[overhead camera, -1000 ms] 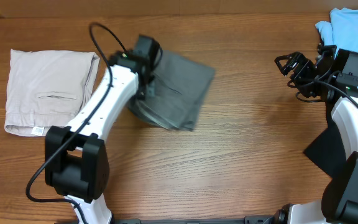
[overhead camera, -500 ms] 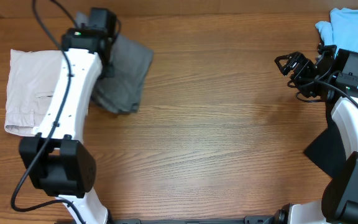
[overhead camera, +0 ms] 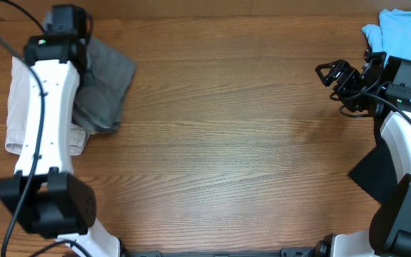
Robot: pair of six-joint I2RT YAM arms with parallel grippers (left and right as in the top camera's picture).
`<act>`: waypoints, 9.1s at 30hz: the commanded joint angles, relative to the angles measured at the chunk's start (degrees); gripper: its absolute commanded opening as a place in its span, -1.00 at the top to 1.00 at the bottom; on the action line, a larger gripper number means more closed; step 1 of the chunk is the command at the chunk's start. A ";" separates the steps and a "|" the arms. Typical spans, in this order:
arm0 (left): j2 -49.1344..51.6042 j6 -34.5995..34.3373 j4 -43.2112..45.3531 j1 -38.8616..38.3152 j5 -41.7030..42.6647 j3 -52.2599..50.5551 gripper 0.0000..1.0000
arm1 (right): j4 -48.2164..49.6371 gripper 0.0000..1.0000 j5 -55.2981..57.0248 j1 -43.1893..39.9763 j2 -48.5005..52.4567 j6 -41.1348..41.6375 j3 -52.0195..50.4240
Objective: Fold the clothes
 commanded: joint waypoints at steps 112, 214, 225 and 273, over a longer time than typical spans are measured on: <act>3.56 -12.63 28.52 36.83 35.98 -23.96 0.92 | 0.31 -1.00 -0.31 0.07 -0.15 0.22 0.31; -9.75 -13.00 12.00 20.59 49.35 -9.81 -1.00 | -11.39 -1.00 19.50 24.41 -77.09 -6.12 -6.29; -9.73 -13.00 12.00 20.59 49.35 -9.81 -1.00 | -2.89 -1.00 23.63 24.41 -90.01 -15.30 -23.74; -9.75 -13.00 12.00 20.59 49.37 -9.81 -0.99 | 20.44 -1.00 34.80 24.52 -94.33 -25.33 -64.48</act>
